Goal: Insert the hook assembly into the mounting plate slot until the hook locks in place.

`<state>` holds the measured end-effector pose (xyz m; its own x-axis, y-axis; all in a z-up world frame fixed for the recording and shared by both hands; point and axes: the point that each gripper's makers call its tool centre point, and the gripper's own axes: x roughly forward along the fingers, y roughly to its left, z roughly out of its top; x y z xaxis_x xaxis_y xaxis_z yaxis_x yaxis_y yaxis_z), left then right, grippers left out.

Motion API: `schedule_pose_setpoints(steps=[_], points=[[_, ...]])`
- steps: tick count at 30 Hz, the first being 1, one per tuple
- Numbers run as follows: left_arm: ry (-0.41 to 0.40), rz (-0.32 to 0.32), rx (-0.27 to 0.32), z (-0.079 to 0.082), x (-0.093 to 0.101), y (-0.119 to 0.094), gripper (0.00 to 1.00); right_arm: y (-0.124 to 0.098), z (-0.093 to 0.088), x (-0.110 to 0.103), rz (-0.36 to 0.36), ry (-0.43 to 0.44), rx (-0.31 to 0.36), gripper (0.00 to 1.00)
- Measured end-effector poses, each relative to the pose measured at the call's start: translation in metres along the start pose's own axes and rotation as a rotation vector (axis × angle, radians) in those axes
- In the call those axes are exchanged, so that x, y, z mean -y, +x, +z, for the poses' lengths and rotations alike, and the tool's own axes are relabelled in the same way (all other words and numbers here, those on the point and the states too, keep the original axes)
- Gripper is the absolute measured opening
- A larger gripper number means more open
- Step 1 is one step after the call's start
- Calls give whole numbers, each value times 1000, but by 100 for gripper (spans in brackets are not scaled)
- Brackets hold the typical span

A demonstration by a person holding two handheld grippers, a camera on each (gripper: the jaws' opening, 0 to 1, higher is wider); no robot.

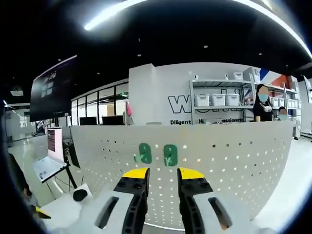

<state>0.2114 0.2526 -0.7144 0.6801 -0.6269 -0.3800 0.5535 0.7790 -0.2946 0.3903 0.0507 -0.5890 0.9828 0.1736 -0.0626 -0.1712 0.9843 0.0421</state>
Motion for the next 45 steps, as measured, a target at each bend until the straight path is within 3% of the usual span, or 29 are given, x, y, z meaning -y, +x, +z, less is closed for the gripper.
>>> schedule_pose_setpoints(steps=[6, 18, 30, 45], points=[[-5, 0, -8, -5, 2, -1, 96, -25, -44, 14, -1, 35, -95, 20], [-15, -25, -93, -25, 14, 5, 96, -74, -129, 34, -29, 30, -289, 21], [-18, -25, -148, -39, 16, 0, 95, -115, -175, 39, 2, -20, -406, 21], [-42, -10, -233, -64, 17, -4, 94, -158, -218, 50, -46, 59, -497, 21]])
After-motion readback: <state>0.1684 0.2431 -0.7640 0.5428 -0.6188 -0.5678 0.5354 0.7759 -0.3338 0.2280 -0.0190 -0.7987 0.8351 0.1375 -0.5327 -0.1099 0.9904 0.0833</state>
